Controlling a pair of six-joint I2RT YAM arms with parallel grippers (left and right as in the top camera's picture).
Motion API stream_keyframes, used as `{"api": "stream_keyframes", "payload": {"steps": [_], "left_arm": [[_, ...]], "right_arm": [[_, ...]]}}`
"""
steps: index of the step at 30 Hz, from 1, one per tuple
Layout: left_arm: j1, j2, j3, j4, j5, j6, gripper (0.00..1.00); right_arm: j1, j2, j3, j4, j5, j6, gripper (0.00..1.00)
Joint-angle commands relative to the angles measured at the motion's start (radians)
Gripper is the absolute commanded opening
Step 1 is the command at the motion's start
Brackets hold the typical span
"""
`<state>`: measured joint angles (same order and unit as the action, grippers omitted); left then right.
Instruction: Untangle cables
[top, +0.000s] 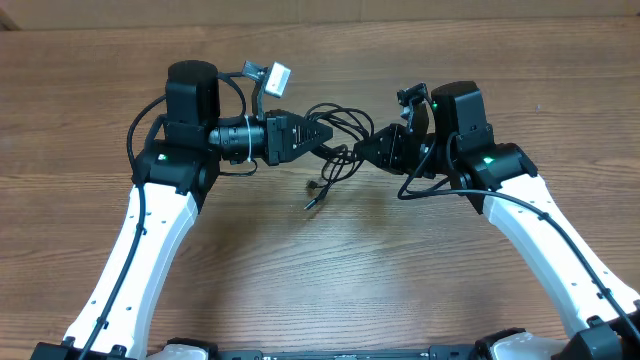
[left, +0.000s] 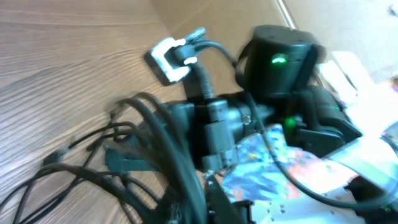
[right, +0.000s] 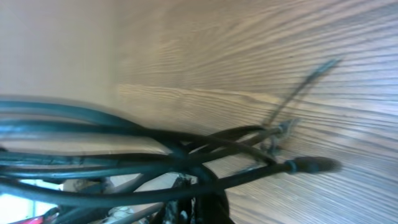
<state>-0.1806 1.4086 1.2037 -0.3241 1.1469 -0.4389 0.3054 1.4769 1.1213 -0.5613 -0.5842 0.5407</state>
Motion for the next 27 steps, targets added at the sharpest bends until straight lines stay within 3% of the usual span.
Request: {"api": "stream_keyframes", "payload": {"steps": [1, 4, 6, 8, 12, 15, 16, 18, 19, 22, 25, 27], "left_arm": [[0.063, -0.132, 0.142, 0.049, 0.159, 0.035, 0.22], [0.063, -0.132, 0.142, 0.049, 0.159, 0.041, 0.24], [0.063, -0.132, 0.142, 0.048, 0.159, 0.043, 0.12], [0.063, -0.132, 0.142, 0.046, 0.159, 0.043, 0.11], [0.063, -0.113, 0.142, -0.033, 0.122, 0.099, 0.24], [0.063, -0.092, 0.142, -0.192, 0.003, 0.18, 0.33], [0.063, -0.078, 0.142, -0.271, -0.061, 0.211, 0.41], [0.062, -0.059, 0.142, -0.358, -0.109, 0.26, 0.47], [0.06, -0.027, 0.142, -0.462, -0.143, 0.315, 0.57], [0.04, 0.026, 0.142, -0.566, -0.188, 0.379, 0.62], [0.0, 0.109, 0.142, -0.642, -0.214, 0.419, 0.67], [-0.036, 0.17, 0.142, -0.661, -0.216, 0.422, 0.69]], "right_arm": [[-0.102, 0.085, -0.093, -0.058, 0.29, -0.026, 0.04], [-0.102, 0.085, -0.093, -0.058, 0.29, -0.026, 0.04], [-0.102, 0.085, -0.093, -0.057, 0.29, -0.026, 0.04], [-0.102, 0.085, -0.093, -0.057, 0.29, -0.026, 0.04], [-0.102, 0.085, -0.093, -0.046, 0.22, -0.041, 0.04], [-0.105, 0.085, -0.093, -0.016, 0.056, -0.079, 0.04], [-0.105, 0.085, -0.093, -0.006, -0.006, -0.079, 0.04], [-0.105, 0.085, -0.093, 0.011, -0.092, -0.078, 0.04], [-0.105, 0.085, -0.093, 0.046, -0.21, -0.078, 0.04], [-0.105, 0.085, -0.093, 0.121, -0.357, -0.046, 0.04], [-0.105, 0.085, -0.093, 0.185, -0.388, -0.01, 0.13], [-0.105, 0.085, -0.093, 0.155, -0.287, -0.01, 0.21]]}}
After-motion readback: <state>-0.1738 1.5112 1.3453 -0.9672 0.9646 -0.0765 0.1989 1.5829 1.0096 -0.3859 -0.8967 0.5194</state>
